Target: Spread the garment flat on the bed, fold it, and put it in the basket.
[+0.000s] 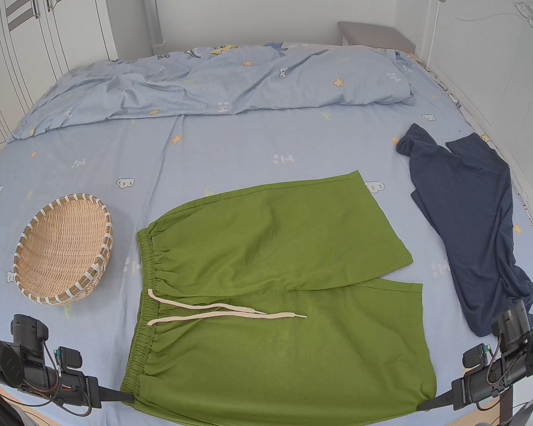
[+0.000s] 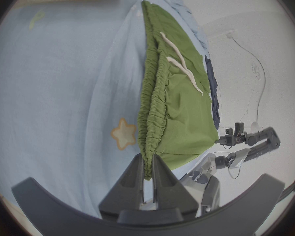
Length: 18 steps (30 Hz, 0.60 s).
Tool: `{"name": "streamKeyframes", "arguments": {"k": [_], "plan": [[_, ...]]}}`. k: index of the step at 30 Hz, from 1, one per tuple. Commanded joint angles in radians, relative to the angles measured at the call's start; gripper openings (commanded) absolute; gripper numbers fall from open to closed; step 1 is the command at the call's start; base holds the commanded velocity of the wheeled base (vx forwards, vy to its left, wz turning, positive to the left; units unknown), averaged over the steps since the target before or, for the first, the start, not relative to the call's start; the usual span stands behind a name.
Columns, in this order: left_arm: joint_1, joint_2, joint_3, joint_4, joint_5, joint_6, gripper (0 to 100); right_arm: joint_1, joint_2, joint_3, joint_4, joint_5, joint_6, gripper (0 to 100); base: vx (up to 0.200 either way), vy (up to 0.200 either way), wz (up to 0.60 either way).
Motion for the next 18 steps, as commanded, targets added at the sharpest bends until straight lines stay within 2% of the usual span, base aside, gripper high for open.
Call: {"name": "streamKeyframes", "arguments": {"k": [1, 2, 3, 4, 8, 12, 18], "plan": [[-0.064, -0.171, -0.2, 0.279, 0.003, -0.196, 0, -0.033, -0.152, -0.127, 0.11, 0.0, 0.029, 0, 0.0, 0.0, 0.0], [-0.064, -0.171, -0.2, 0.279, 0.003, -0.196, 0, -0.033, -0.152, -0.127, 0.11, 0.0, 0.029, 0, 0.0, 0.0, 0.0], [-0.096, -0.257, -0.346, 0.483, -0.008, -0.317, 0, -0.041, -0.199, -0.221, 0.242, 0.0, 0.027, 0, 0.0, 0.0, 0.0], [-0.103, -0.287, -0.421, 0.578, -0.011, -0.356, 0, -0.047, -0.216, -0.273, 0.31, 0.005, 0.023, 0, 0.0, 0.0, 0.0], [-0.104, -0.307, -0.619, 0.833, -0.045, -0.377, 0, -0.05, -0.242, -0.46, 0.495, 0.006, 0.016, 0, 0.0, 0.0, 0.0], [-0.103, -0.28, -0.735, 0.916, -0.058, -0.386, 0, -0.055, -0.228, -0.63, 0.613, 0.006, 0.016, 0, 0.0, 0.0, 0.0], [-0.092, -0.208, -0.857, 0.945, -0.057, -0.425, 0, -0.067, -0.147, -0.793, 0.658, 0.008, 0.016, 0, 0.0, 0.0, 0.0]]}}
